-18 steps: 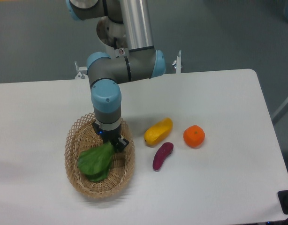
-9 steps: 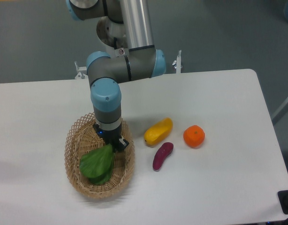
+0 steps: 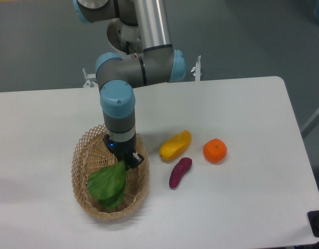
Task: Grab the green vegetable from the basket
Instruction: 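Close the gripper on the bok choy stem, then lift the bok choy out of the basket and carry it up beside the mandarin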
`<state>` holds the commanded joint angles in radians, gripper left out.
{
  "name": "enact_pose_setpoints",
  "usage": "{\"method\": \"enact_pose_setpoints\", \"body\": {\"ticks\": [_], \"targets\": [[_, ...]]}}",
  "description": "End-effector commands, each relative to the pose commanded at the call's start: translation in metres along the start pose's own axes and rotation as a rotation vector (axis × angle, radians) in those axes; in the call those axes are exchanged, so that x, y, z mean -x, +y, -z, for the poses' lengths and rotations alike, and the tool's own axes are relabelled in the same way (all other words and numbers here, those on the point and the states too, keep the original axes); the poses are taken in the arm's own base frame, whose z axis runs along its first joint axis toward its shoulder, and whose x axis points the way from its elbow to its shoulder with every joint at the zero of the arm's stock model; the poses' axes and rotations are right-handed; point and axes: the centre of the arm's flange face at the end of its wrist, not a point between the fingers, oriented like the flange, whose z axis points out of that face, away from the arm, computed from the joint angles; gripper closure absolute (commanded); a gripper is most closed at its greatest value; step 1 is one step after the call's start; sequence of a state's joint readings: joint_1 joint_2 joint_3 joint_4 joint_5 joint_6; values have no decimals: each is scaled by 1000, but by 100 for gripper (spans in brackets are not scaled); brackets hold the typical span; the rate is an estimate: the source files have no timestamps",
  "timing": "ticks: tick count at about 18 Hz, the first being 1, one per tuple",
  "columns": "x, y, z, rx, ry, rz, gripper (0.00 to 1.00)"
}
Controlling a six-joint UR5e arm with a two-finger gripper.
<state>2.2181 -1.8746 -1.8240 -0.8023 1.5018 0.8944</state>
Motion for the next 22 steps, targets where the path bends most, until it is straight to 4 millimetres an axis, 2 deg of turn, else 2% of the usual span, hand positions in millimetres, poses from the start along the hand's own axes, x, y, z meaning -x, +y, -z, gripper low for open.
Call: {"method": "enact_pose_setpoints", "body": {"ticks": [4, 6, 8, 15, 18, 22], "targets": [[25, 2, 29, -37, -46, 32, 64], [42, 8, 41, -48, -69, 56, 64], [60, 18, 64, -76, -100, 85, 64], [134, 78, 96, -96, -173, 175, 64], [162, 113, 103, -94, -191, 165, 64], [184, 153, 105, -69, -186, 132, 64]]}}
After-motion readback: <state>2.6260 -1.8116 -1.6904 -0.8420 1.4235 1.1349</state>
